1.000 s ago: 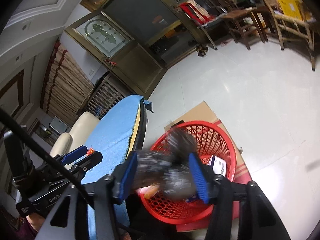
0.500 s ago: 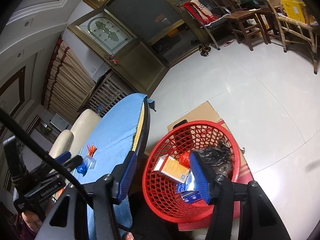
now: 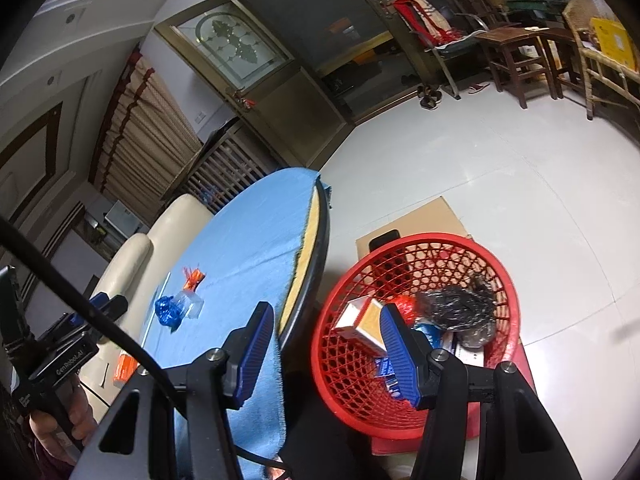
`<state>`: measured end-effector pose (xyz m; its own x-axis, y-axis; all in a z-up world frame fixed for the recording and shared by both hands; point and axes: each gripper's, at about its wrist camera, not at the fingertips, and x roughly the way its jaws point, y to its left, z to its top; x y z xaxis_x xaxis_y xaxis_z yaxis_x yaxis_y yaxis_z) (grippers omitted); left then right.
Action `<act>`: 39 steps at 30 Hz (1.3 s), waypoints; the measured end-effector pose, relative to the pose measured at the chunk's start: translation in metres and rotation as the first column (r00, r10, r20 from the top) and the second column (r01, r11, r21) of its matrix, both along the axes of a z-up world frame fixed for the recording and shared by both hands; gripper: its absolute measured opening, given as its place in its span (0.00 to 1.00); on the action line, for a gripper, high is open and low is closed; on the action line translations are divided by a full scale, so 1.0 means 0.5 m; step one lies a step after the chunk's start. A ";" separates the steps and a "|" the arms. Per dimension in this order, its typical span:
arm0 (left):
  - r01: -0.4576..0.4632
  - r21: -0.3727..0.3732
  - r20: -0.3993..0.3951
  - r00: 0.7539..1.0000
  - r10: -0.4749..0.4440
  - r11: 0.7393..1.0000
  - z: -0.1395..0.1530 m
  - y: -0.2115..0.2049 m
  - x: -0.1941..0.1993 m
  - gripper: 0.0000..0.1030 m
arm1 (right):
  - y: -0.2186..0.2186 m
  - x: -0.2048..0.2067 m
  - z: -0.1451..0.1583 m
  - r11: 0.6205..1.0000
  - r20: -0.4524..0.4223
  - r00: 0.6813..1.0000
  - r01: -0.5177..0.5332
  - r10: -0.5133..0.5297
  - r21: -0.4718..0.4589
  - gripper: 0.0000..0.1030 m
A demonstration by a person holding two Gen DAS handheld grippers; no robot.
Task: Collect trash
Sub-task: 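Move both grippers back over the blue table toward the remaining trash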
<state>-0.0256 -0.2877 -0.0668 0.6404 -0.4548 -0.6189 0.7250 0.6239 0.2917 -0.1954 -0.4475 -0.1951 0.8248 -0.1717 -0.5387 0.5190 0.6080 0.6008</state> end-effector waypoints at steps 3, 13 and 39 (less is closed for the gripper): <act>-0.022 -0.011 -0.006 1.000 0.022 1.000 0.002 0.019 0.016 0.61 | 0.016 0.022 0.009 1.000 -0.008 1.000 -0.026 0.026 -0.014 0.57; -0.096 -0.023 -0.030 0.995 0.095 0.995 -0.019 0.074 0.071 0.61 | 0.072 0.128 0.049 0.987 -0.028 0.990 -0.143 0.141 -0.076 0.57; -0.556 0.027 -0.314 0.784 0.535 0.831 -0.207 0.453 0.393 0.61 | 0.258 0.646 0.036 0.858 -0.199 0.852 -0.507 0.484 -0.084 0.57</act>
<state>0.1710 -0.0611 -0.1703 0.5846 -0.1298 -0.8009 0.3021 0.9510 0.0664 0.1274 -0.3186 -0.1771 0.7199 0.1587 -0.6757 0.2124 0.8765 0.4321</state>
